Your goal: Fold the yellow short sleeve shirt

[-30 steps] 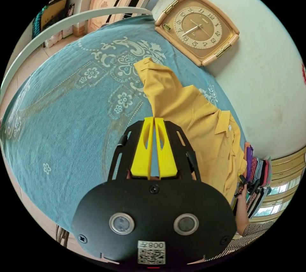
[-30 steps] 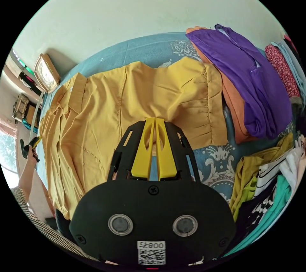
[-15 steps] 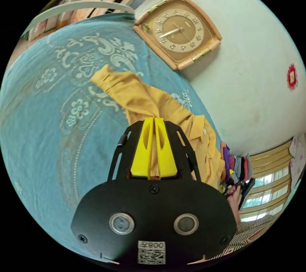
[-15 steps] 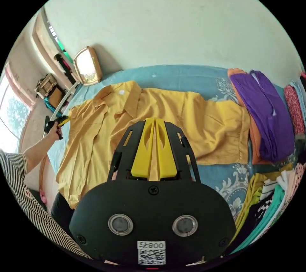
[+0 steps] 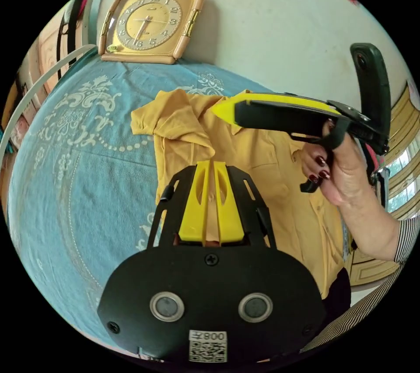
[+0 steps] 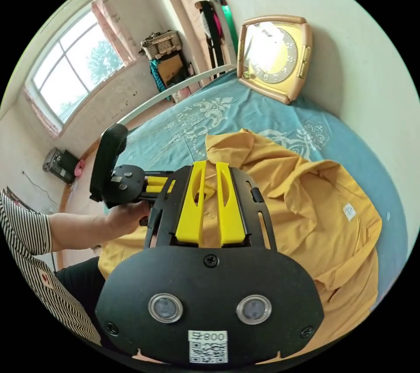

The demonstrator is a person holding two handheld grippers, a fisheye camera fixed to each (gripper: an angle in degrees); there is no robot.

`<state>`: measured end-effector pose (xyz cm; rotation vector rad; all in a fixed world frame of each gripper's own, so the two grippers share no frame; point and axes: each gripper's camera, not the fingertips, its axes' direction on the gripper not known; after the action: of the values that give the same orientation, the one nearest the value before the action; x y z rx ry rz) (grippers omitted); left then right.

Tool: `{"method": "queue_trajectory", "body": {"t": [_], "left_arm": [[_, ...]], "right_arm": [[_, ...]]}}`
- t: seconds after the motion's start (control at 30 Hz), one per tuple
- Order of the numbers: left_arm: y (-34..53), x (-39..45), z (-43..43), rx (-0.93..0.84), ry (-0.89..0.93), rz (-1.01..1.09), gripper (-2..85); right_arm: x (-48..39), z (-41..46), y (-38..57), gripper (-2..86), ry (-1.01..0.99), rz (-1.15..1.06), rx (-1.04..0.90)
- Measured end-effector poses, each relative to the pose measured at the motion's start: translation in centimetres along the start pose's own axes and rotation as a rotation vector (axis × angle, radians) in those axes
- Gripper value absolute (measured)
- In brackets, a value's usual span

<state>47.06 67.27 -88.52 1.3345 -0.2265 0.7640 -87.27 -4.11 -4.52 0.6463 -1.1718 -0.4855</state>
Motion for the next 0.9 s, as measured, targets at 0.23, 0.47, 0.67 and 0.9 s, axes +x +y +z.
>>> {"method": "queue_trajectory", "body": {"t": [0.23,0.47,0.67,0.9], "left_arm": [[3.7,-2.8,-0.8,0.053,0.138,-0.128,1.9],[4.7,-5.5,-3.8,0.172,0.092,-0.144,5.4],[3.1,-10.2,-2.1,0.128,0.195,-0.223,8.5],[2.1,-9.8,-1.2,0.118,0.155,-0.156,6.8]], "right_arm": [[-4.8,15.0,-3.4,6.7,0.210,-0.140,-0.167],[-3.9,22.4,-1.4,0.5,0.280,-0.127,-0.198],[2.1,20.1,1.4,0.0,-0.015,0.055,-0.045],[-0.1,20.6,3.7,3.8,-0.001,-0.027,0.029]]}}
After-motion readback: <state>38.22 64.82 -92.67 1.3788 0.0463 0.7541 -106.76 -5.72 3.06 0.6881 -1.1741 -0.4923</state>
